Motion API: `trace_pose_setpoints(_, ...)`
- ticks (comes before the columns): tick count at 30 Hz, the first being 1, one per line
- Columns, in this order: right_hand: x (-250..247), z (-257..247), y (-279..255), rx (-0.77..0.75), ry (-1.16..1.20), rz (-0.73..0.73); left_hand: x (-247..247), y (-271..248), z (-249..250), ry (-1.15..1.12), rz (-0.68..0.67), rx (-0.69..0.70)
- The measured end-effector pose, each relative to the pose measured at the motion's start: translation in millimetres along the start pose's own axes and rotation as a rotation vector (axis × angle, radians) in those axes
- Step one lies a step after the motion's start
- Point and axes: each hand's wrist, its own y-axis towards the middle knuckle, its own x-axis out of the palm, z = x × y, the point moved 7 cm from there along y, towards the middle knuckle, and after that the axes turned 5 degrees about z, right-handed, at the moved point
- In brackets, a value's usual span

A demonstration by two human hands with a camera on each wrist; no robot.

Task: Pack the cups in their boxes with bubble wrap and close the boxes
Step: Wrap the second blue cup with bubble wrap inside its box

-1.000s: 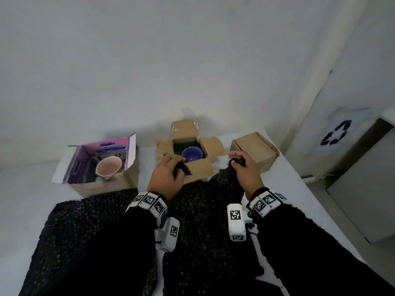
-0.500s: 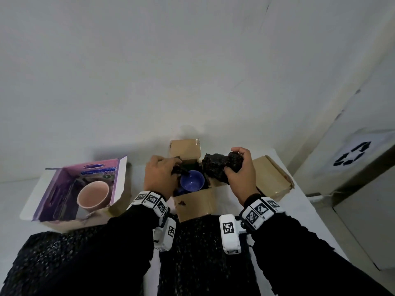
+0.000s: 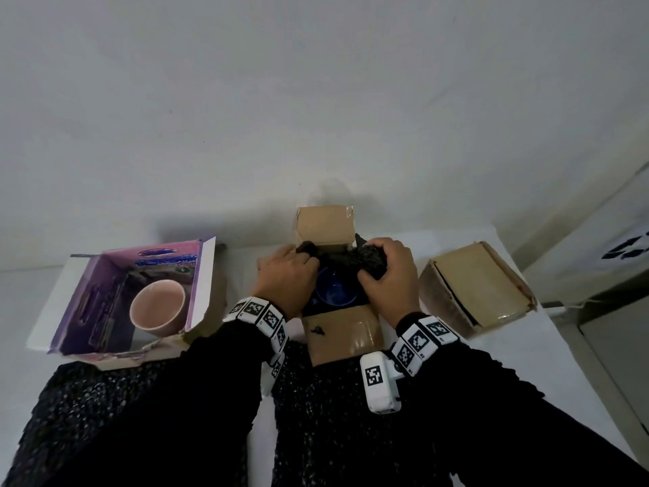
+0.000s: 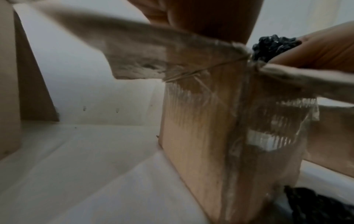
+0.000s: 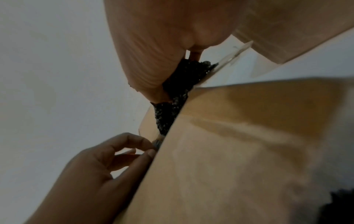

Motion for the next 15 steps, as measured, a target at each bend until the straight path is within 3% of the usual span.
trace_pose_setpoints(3,6.1,2.1,0.9,-0.018,-0.068,-0.044,-1.8,-2.4,-2.0,-0.06,0.057,0.015)
trace_pose_setpoints(8,15.2,8.4,-0.7,-0.031,-0.12,-0.144,8.0,0.1,-4.4,0.064,-0.105,0.019)
trace_pose_setpoints(12,0.4,15.6,3.2,0.129,0.086,0.005,2.9,7.6,-1.5,0.022,-0.082,-0.032)
trace_pose_setpoints(15,-7.0,10.3,11.1,0.16,0.182,0.145,7.5,9.1,-4.3,-0.02,-0.122,-0.153)
